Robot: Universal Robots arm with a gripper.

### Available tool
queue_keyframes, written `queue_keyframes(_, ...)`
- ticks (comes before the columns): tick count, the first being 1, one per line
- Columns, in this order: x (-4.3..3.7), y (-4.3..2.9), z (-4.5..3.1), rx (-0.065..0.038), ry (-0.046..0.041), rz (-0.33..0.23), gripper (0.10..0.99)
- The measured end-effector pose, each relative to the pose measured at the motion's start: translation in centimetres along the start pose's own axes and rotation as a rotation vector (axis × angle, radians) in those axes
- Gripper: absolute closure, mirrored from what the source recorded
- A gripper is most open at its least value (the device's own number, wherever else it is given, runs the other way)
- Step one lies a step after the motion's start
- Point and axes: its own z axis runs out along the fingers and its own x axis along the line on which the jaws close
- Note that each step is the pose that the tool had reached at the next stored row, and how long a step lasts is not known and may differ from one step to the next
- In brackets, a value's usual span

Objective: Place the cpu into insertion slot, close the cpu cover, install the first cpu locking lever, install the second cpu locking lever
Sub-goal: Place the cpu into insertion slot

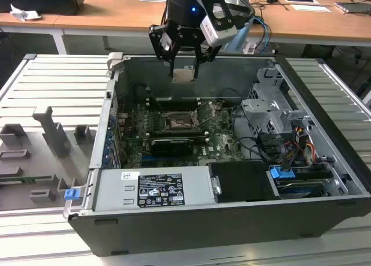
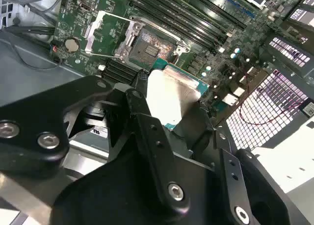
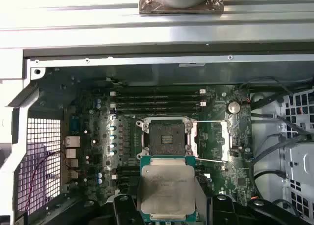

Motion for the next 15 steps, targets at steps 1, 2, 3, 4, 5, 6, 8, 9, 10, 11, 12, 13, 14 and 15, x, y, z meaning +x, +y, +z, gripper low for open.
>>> queue_keyframes(1, 0.00, 0.00, 0.00, 0.000, 0.0000, 0.000, 0.561)
queue_keyframes(2, 0.00, 0.00, 0.00, 0.000, -0.0004, 0.005, 0.561)
queue_keyframes(3, 0.00, 0.00, 0.00, 0.000, -0.0011, 0.012, 0.561)
queue_keyframes(4, 0.01, 0.00, 0.00, 0.000, -0.0017, 0.020, 0.561)
queue_keyframes(5, 0.01, 0.00, 0.00, 0.000, -0.0025, 0.028, 0.561)
queue_keyframes(6, 0.01, 0.00, 0.01, -0.001, -0.0033, 0.037, 0.561)
queue_keyframes(8, 0.01, 0.00, 0.02, -0.001, -0.0050, 0.057, 0.561)
queue_keyframes(9, 0.01, 0.00, 0.03, -0.001, -0.0063, 0.071, 0.561)
queue_keyframes(10, 0.01, 0.00, 0.04, -0.001, -0.0070, 0.079, 0.561)
queue_keyframes(11, 0.01, 0.00, 0.04, -0.002, -0.0076, 0.086, 0.561)
queue_keyframes(12, 0.01, 0.00, 0.04, -0.002, -0.0082, 0.092, 0.561)
queue_keyframes(13, 0.01, 0.00, 0.04, -0.002, -0.0088, 0.099, 0.561)
queue_keyframes(14, 0.01, -0.01, 0.04, -0.002, -0.0092, 0.104, 0.561)
queue_keyframes(15, 0.01, 0.00, 0.05, -0.002, -0.0097, 0.108, 0.561)
